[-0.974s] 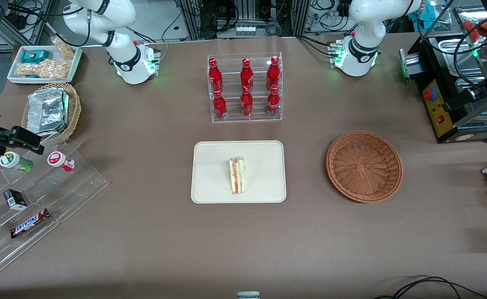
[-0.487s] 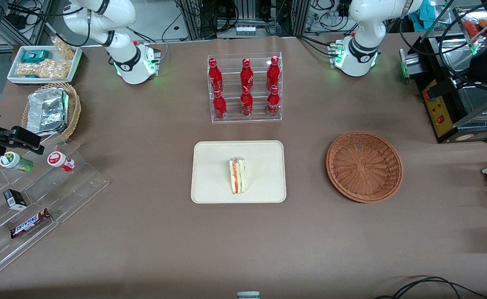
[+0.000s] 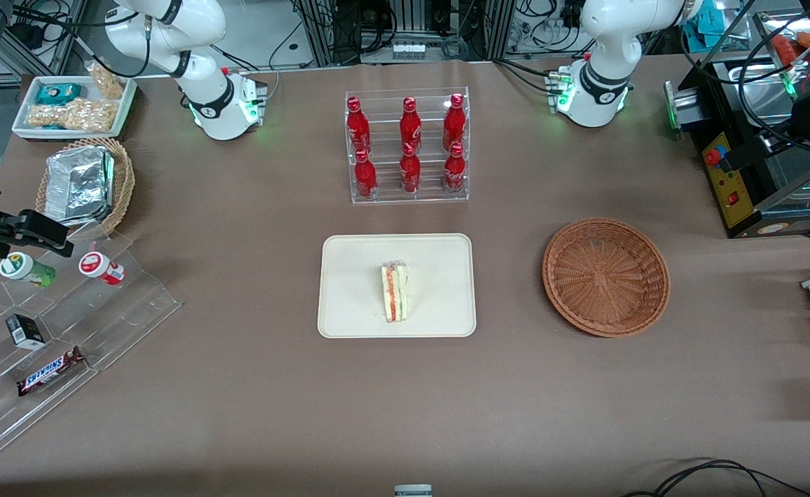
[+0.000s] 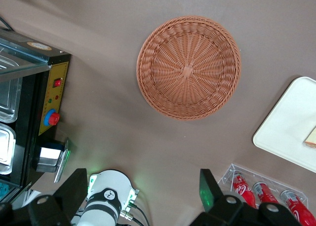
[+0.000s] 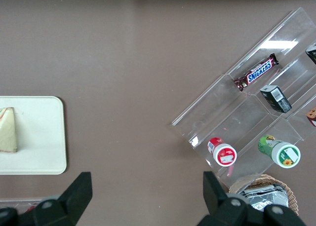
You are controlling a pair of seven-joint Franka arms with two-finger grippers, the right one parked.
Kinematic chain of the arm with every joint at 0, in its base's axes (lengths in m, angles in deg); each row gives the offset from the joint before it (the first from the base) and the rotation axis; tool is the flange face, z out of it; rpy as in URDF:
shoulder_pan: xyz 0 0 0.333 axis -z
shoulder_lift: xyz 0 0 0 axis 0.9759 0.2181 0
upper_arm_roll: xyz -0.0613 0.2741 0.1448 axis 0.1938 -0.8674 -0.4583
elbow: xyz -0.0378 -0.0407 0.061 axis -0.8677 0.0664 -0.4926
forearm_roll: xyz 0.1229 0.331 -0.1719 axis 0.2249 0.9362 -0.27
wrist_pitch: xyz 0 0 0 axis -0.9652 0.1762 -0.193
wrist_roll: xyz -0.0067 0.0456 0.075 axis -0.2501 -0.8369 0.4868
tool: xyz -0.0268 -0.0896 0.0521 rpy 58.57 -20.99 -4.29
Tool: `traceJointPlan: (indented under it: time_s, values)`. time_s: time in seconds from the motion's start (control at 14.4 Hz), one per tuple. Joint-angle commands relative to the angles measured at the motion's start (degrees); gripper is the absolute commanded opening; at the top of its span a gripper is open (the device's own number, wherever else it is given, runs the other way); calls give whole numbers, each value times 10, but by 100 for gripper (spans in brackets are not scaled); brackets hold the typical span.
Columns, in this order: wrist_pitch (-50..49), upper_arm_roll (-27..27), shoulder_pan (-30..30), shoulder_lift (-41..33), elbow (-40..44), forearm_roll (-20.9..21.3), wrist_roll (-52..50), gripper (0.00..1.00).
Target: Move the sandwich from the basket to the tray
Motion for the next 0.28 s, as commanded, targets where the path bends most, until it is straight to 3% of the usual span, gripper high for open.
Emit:
traceJointPlan:
  time_s: [0.0,0.21]
  values:
    - [4,0,-5,10,19,0,-1,100]
    - [3,1,-4,11,21,0,-3,100]
